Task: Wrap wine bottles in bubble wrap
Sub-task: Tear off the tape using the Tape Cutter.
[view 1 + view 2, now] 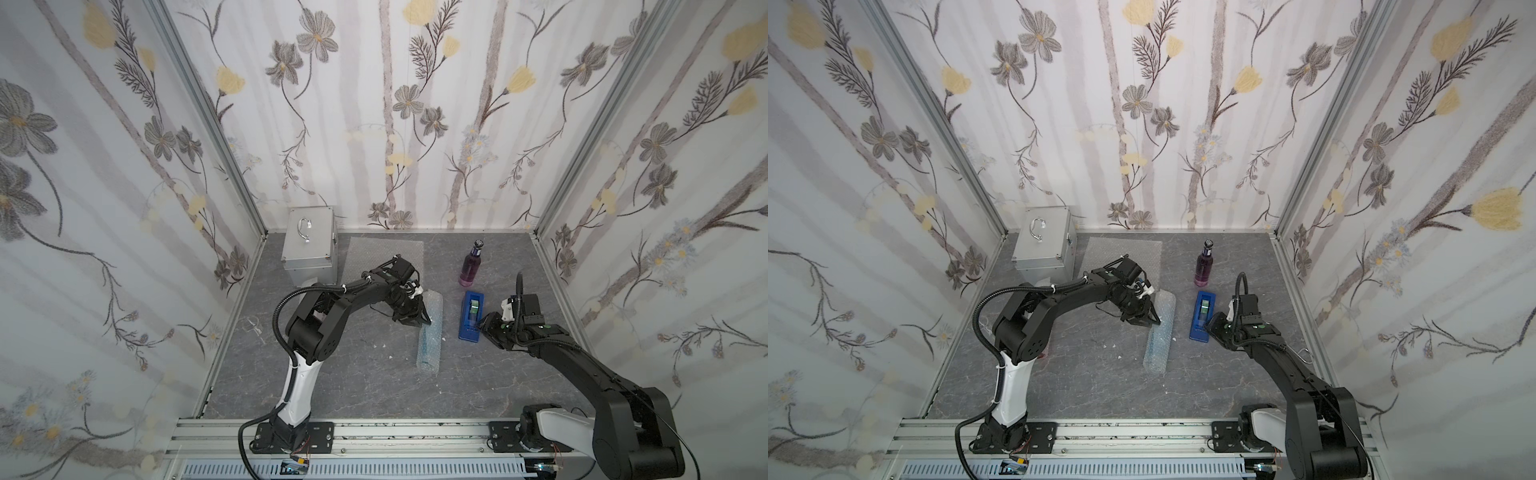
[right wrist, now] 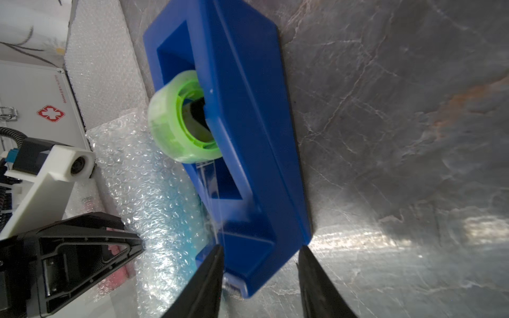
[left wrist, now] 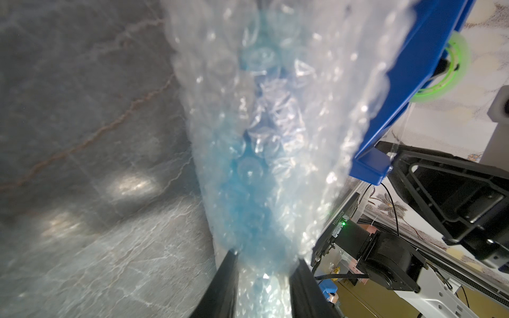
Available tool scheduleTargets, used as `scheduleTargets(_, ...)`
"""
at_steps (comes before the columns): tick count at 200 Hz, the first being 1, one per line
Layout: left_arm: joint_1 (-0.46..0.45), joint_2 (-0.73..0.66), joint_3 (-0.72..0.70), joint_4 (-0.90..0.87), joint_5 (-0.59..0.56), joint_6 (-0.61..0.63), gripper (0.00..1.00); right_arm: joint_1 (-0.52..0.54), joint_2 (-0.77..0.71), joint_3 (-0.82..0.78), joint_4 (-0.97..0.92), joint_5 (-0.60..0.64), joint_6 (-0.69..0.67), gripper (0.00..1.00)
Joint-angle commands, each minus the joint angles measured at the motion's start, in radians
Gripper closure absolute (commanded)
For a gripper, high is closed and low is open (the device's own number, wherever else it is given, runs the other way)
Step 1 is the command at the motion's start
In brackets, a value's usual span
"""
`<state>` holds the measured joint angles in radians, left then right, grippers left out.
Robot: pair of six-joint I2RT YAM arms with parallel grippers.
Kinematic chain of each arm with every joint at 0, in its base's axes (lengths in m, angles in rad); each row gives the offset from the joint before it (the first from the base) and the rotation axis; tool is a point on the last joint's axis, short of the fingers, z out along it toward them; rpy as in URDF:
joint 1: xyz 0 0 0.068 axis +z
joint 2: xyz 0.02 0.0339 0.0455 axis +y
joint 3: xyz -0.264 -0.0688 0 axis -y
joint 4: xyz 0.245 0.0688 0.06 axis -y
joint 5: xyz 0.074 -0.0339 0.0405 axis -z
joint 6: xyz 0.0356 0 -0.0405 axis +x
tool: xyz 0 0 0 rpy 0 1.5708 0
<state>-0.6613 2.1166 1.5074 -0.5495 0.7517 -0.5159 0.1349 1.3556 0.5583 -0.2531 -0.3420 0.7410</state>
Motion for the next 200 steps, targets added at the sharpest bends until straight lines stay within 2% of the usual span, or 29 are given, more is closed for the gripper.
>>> scheduleTargets(1,-0.004,0.013,-0.013,-0.076,-0.186,-0.007,0.68,0.012,0.024,-0.011,0.086,-0.069,0.024,0.56)
scheduleTargets(62,-0.006,0.013,-0.016,-0.078,-0.19,-0.003,0.68,0.029,0.022,0.011,0.115,-0.099,0.04,0.57)
scheduleTargets(83,-0.006,0.013,-0.016,-0.078,-0.189,-0.003,0.68,0.028,0.016,0.039,0.08,-0.106,0.012,0.53)
scheduleTargets(126,-0.006,0.008,-0.018,-0.078,-0.193,-0.001,0.68,-0.027,-0.001,0.036,0.086,-0.137,-0.02,0.51)
scheduleTargets(145,-0.006,0.009,-0.018,-0.078,-0.195,0.0,0.68,-0.03,0.03,0.033,0.116,-0.173,-0.026,0.52)
scheduleTargets(200,-0.006,0.009,-0.018,-0.08,-0.199,0.002,0.68,-0.033,0.092,0.008,0.208,-0.244,-0.025,0.66)
